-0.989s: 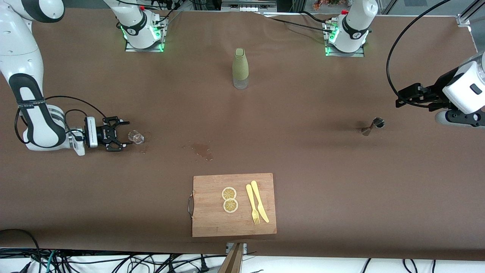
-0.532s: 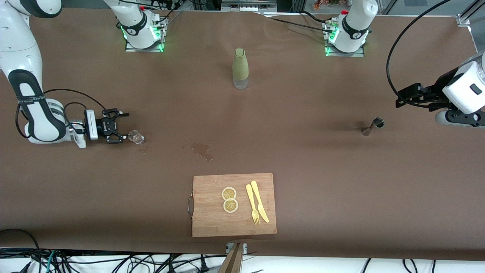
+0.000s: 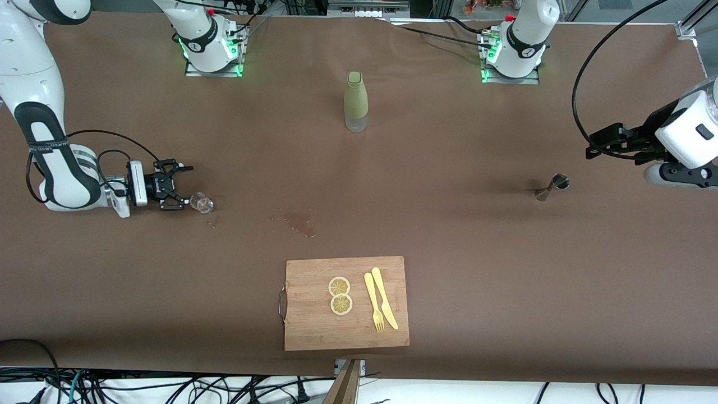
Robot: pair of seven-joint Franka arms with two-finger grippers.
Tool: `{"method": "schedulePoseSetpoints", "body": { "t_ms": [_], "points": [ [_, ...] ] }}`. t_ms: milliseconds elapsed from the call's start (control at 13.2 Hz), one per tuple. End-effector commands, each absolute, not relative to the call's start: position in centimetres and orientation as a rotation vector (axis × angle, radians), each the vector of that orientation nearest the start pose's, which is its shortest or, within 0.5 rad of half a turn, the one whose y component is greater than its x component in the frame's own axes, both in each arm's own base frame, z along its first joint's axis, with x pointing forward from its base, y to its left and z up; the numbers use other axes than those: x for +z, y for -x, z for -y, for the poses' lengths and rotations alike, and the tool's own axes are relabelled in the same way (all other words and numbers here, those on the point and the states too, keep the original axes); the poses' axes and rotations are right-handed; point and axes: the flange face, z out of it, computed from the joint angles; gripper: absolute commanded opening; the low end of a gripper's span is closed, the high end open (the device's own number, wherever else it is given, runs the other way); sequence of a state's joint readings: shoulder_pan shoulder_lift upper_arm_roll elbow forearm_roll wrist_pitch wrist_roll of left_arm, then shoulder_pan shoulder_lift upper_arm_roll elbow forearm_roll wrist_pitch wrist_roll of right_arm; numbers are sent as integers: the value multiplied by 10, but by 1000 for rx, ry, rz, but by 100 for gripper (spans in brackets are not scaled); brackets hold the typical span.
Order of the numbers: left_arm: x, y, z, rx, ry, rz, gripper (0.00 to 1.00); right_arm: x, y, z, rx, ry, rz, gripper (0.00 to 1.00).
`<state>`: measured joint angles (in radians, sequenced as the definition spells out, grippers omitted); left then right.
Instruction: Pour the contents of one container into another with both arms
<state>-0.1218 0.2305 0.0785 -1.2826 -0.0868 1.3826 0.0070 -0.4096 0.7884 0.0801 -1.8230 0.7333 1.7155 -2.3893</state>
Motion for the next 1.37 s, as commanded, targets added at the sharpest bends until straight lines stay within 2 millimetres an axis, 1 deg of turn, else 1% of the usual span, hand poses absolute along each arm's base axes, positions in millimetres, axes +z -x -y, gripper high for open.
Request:
{"method": "schedulePoseSetpoints", "body": {
  "t_ms": [0, 456, 608, 837, 1217, 1293],
  "points": [
    [614, -607, 41, 189, 3186, -103, 100, 99, -540, 100, -588, 1508, 1490, 100],
    [615, -606, 41, 187, 3186, -103, 100, 104, -554, 98, -595, 1530, 1510, 100],
    [614, -607, 41, 189, 3186, -103, 100, 106, -563, 89, -618, 1531, 1525, 100],
    [614, -607, 41, 189, 3186, -103, 100, 105, -565, 81, -610, 1539, 1528, 100],
    [614, -607, 41, 189, 3186, -103, 100, 102, -567, 75, -623, 1549, 1516, 100],
    [614, -607, 41, 189, 3186, -103, 100, 103, -570, 69, -636, 1541, 1513, 100]
  ]
}}
